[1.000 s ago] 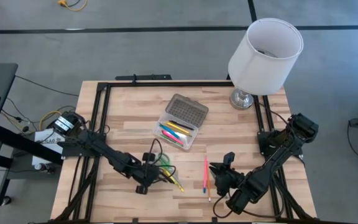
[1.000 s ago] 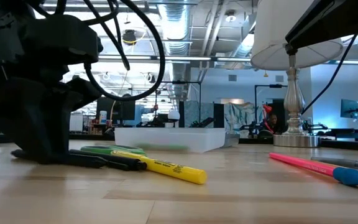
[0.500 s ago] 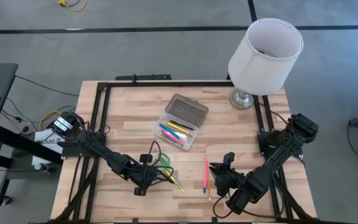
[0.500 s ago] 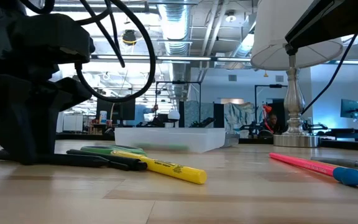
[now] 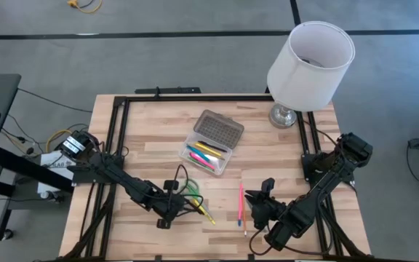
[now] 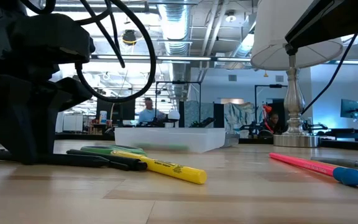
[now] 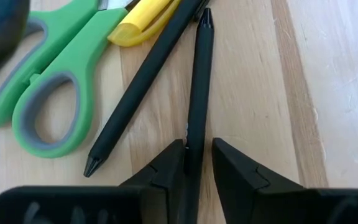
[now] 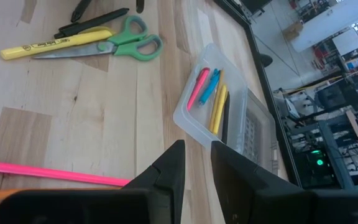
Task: Pick & place school supplies into a supply box
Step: Put the left black pen into the gray supply box
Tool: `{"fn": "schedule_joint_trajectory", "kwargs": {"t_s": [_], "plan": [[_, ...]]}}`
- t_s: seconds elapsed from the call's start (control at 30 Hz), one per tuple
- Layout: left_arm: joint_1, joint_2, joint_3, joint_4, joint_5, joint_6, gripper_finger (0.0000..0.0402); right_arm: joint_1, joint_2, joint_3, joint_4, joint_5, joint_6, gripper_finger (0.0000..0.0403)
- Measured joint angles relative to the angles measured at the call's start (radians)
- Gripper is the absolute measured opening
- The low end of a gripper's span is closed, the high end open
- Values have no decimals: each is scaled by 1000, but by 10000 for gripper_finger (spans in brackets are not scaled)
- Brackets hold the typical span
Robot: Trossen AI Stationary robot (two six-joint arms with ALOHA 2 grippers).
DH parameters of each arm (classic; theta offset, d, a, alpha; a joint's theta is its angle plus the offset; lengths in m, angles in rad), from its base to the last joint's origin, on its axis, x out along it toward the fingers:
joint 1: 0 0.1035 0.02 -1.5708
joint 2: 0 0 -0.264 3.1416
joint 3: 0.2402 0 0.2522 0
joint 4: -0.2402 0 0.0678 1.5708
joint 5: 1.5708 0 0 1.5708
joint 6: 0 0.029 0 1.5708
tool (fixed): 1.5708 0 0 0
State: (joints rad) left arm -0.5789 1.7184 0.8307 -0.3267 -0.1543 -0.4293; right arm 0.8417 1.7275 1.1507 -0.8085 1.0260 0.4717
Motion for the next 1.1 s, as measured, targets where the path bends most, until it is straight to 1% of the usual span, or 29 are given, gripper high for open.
{"fn": "schedule_joint_trajectory", "kwargs": {"t_s": [0.17, 0.27, 0.53, 0.8, 0.97, 1.1], "plan": [[0, 0, 0, -3, 0, 23, 46, 0, 0, 0, 0, 0, 0, 74], [0, 0, -1, -3, 0, 23, 37, 0, 0, 0, 0, 0, 0, 74], [0, 0, -1, -3, -2, 23, 44, 0, 0, 0, 0, 0, 0, 74], [0, 1, -1, -3, -4, 23, 38, 0, 0, 0, -1, 0, 0, 74], [-8, 4, 37, -40, -16, 41, 39, 0, 0, 0, -1, 0, 0, 74], [-26, 8, 86, -105, -19, 80, 39, 0, 0, 0, -2, 0, 0, 74]]}}
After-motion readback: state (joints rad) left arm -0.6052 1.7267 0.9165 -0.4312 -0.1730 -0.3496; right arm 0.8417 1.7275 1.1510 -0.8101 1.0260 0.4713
